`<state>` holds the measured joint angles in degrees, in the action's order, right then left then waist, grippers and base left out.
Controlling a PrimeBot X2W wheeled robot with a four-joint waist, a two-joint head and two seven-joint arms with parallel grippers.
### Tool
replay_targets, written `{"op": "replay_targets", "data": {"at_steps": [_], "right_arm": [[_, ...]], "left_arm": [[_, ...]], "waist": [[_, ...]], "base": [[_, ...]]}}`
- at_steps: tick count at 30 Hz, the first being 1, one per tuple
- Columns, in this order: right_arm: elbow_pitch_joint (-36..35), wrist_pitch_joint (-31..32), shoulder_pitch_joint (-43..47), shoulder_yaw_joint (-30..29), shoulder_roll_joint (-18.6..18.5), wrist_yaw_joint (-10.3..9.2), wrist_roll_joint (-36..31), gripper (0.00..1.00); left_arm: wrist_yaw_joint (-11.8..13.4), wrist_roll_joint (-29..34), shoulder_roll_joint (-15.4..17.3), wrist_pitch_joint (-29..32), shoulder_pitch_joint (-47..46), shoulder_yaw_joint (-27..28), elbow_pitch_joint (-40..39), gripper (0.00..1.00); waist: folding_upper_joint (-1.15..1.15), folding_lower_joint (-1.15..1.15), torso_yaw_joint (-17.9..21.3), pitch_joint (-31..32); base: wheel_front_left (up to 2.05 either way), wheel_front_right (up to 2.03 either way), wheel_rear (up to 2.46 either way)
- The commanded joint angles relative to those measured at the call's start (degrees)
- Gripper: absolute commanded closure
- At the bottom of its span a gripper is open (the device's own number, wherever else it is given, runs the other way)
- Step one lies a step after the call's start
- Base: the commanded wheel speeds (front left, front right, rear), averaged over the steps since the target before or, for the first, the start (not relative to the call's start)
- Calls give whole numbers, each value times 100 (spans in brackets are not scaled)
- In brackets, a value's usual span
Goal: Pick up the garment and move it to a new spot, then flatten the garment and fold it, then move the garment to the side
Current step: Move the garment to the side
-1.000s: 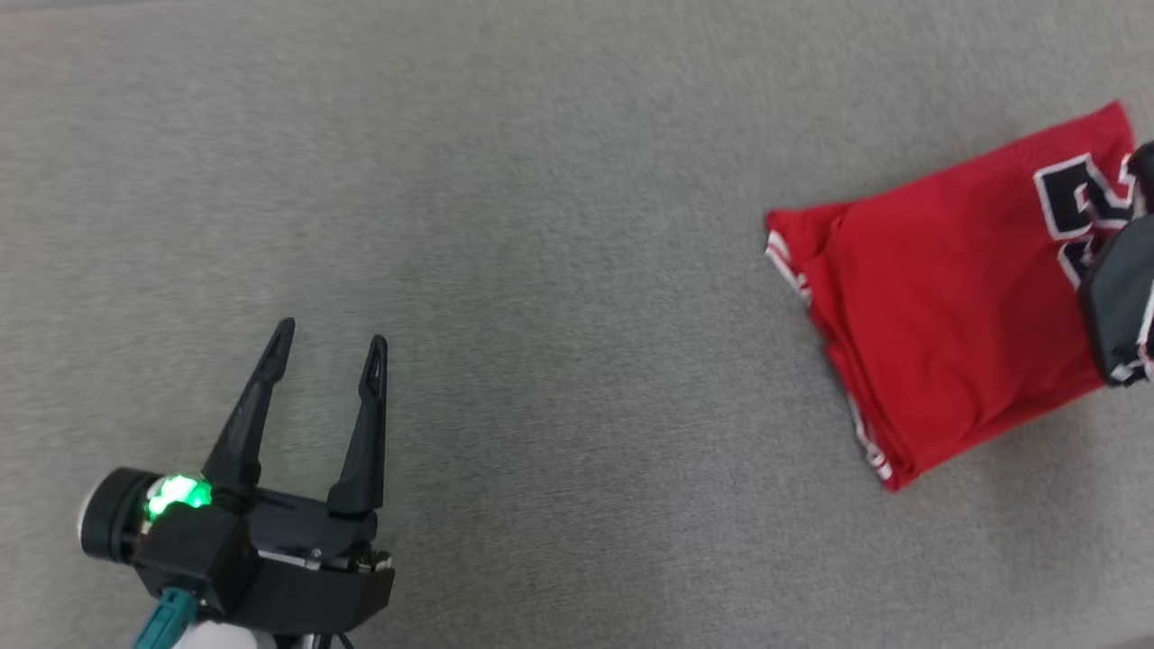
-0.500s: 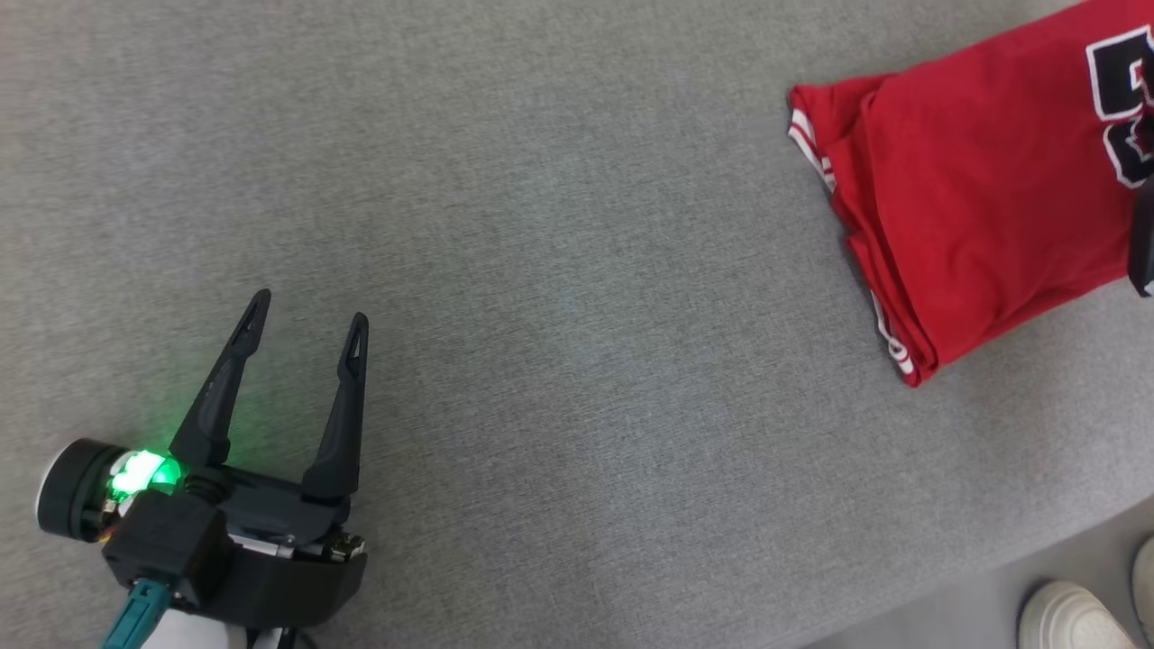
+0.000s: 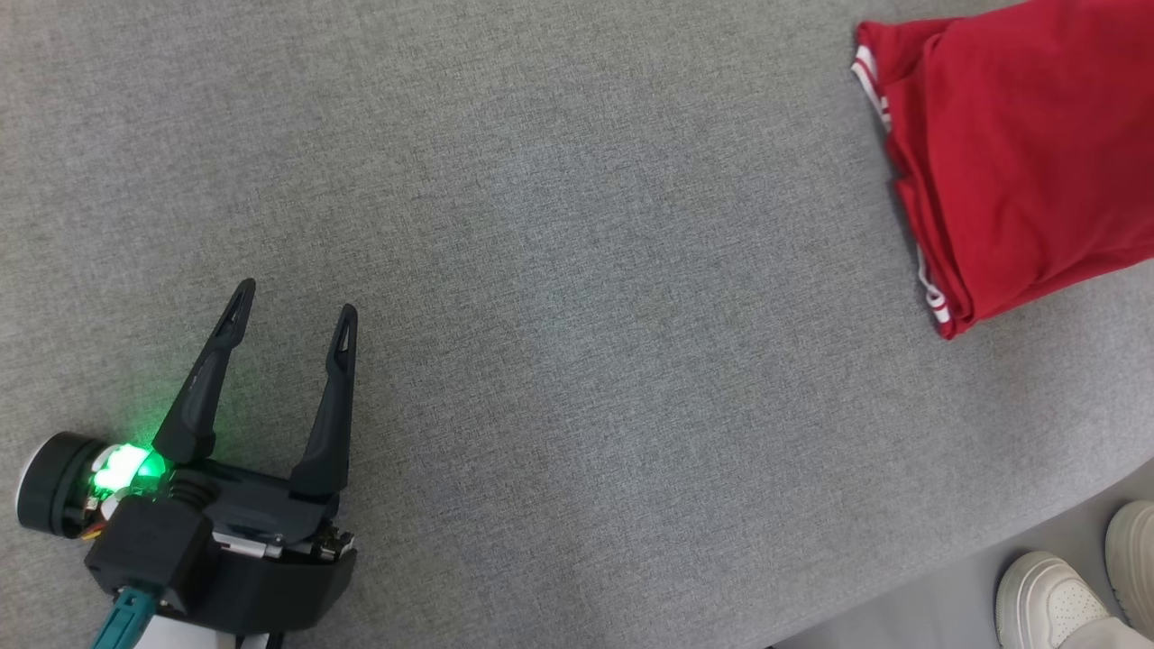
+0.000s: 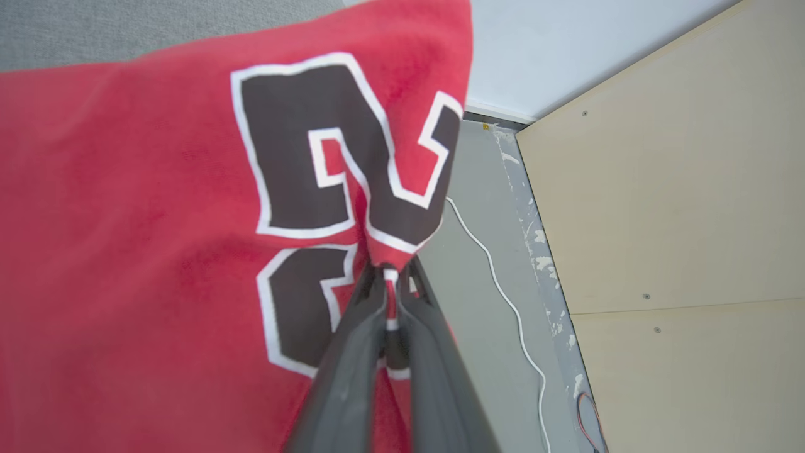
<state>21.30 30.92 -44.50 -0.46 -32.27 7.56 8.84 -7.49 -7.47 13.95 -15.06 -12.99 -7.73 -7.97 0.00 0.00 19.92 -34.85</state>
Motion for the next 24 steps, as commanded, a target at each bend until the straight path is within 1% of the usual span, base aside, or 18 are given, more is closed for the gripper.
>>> {"op": "replay_targets", "data": {"at_steps": [1, 10, 11, 12, 13, 19, 24], "right_arm": [[11, -52, 58, -67, -20, -15, -95, 100], [-40, -249, 119, -332, 55, -16, -317, 100], [-50, -270, 132, -348, 62, -16, -356, 79], [-82, -313, 135, -366, 64, -16, -387, 5], [-98, -348, 142, -387, 76, -16, -412, 0], [-156, -429, 263, -454, 208, -16, -471, 0], [-344, -558, 489, -314, 212, -16, -346, 0]], "left_arm": [[5, 12, 17, -14, -15, 25, 57, 0], [6, -22, 8, -13, -5, 55, 84, 0], [6, -27, 2, -13, -3, 53, 87, 0], [6, -33, -8, -13, -3, 46, 93, 0], [6, -41, -16, -13, -5, 38, 102, 0], [6, -94, -106, -13, 12, 19, 143, 0], [6, -98, -266, -15, 63, 82, 182, 0]], "waist": [[0, 0, -6, -4], [0, 0, -59, 5], [0, 0, -68, 12], [0, 0, -80, 18], [0, 0, -96, 27], [0, 0, -230, 159], [0, 0, -447, 409]], "base": [[0, 0, 0], [0, 0, 0], [0, 0, 0], [0, 0, 0], [0, 0, 0], [0, 0, 0], [0, 0, 0]]}}
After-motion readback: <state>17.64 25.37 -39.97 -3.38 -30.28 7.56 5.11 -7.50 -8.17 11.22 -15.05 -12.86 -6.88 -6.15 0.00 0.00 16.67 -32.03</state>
